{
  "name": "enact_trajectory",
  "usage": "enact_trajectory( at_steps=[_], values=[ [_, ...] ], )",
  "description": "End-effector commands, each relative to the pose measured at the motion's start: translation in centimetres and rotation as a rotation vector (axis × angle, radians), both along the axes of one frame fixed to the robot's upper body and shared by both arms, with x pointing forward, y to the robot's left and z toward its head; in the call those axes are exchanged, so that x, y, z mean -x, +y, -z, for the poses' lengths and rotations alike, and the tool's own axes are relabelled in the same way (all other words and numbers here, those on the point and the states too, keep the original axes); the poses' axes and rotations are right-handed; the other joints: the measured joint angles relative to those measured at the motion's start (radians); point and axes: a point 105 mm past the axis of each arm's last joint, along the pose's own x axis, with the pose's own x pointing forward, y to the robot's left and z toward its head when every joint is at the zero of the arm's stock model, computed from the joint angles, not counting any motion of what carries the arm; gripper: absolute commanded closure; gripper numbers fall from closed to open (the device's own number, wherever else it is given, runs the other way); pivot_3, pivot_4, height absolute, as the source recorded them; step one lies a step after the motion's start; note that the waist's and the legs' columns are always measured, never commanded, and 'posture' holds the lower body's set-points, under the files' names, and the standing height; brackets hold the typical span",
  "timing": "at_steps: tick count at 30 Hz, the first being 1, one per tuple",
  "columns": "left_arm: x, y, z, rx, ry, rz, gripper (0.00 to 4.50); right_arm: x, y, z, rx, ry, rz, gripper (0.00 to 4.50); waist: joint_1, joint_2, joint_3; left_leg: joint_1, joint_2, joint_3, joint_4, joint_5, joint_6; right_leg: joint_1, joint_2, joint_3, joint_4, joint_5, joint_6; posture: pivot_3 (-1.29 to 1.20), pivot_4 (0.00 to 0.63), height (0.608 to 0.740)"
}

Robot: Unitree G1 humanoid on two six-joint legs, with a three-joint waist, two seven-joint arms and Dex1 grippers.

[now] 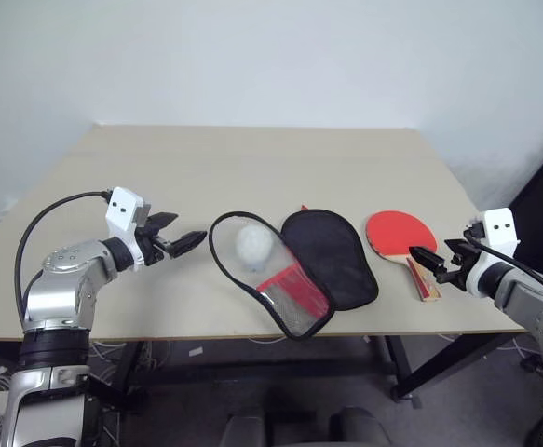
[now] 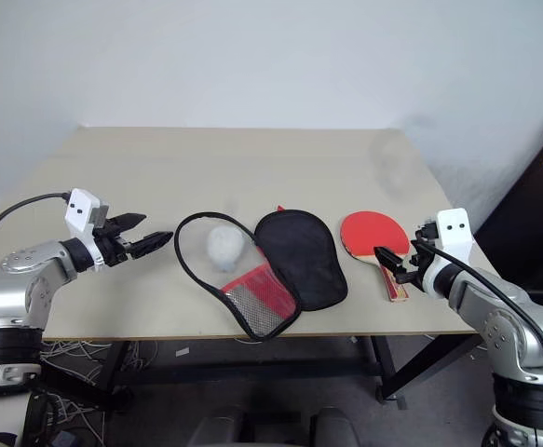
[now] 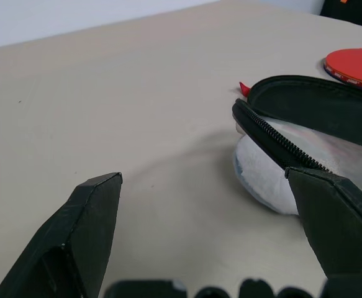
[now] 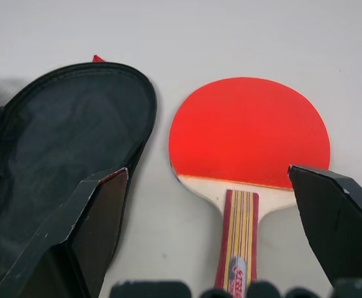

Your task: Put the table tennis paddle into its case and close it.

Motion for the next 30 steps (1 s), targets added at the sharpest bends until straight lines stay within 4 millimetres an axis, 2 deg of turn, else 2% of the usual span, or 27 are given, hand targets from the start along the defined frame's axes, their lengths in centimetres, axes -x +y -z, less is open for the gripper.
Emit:
enact_trajectory(
  at_steps=[1, 7, 12, 17, 23, 30],
  values=[
    [0.4, 1.1, -2.5, -0.022, -0.086, -0.021, 0.0, -1.1, -0.4, -0.1, 0.049, -0.007, 0.02, 0.03, 0.0, 0.0, 0.0, 0.0, 0.0, 0.0, 0.0, 0.0, 0.0, 0.0, 0.0, 0.0, 0.0, 0.0, 0.0, 0.0, 0.0, 0.74],
    [1.1, 1.9, -3.3, -0.051, -0.118, -0.043, 0.0, -2.7, -1.2, 1.7, 0.069, 0.049, 0.049, 0.03, 0.001, 0.0, 0.0, 0.0, 0.0, 0.0, 0.0, 0.0, 0.0, 0.0, 0.0, 0.0, 0.0, 0.0, 0.0, 0.0, 0.0, 0.74],
    [1.5, 2.3, -4.7, -0.053, -0.157, -0.046, 0.0, -4.2, -2.8, 5.1, 0.098, 0.116, 0.122, 0.03, -0.001, 0.0, 0.0, 0.0, 0.0, 0.0, 0.0, 0.0, 0.0, 0.0, 0.0, 0.0, 0.0, 0.0, 0.0, 0.0, 0.0, 0.74],
    [1.7, 1.9, -5.6, -0.053, -0.183, -0.033, 0.0, -4.7, -3.6, 7.4, 0.102, 0.172, 0.141, 0.03, -0.005, 0.0, 0.0, 0.002, 0.0, 0.001, 0.0, 0.0, 0.0, 0.002, 0.0, 0.001, 0.0, 0.0, 0.0, 0.0, 0.0, 0.74],
    [1.7, 1.8, -5.0, -0.045, -0.176, -0.034, 0.0, -4.3, -2.8, 8.3, 0.085, 0.206, 0.105, 0.03, -0.004, 0.0, 0.0, 0.006, 0.0, 0.001, -0.002, 0.0, 0.0, 0.006, 0.0, 0.001, -0.001, 0.0, 0.0, 0.0, 0.0, 0.74],
    [1.1, 1.0, -4.5, -0.028, -0.17, -0.019, 0.0, -2.6, -2.2, 7.2, 0.033, 0.211, 0.086, 0.03, -0.004, 0.0, 0.0, 0.007, 0.0, 0.001, -0.003, 0.0, 0.0, 0.006, 0.0, 0.001, 0.0, 0.0, 0.0, 0.0, 0.0, 0.74]
  ],
)
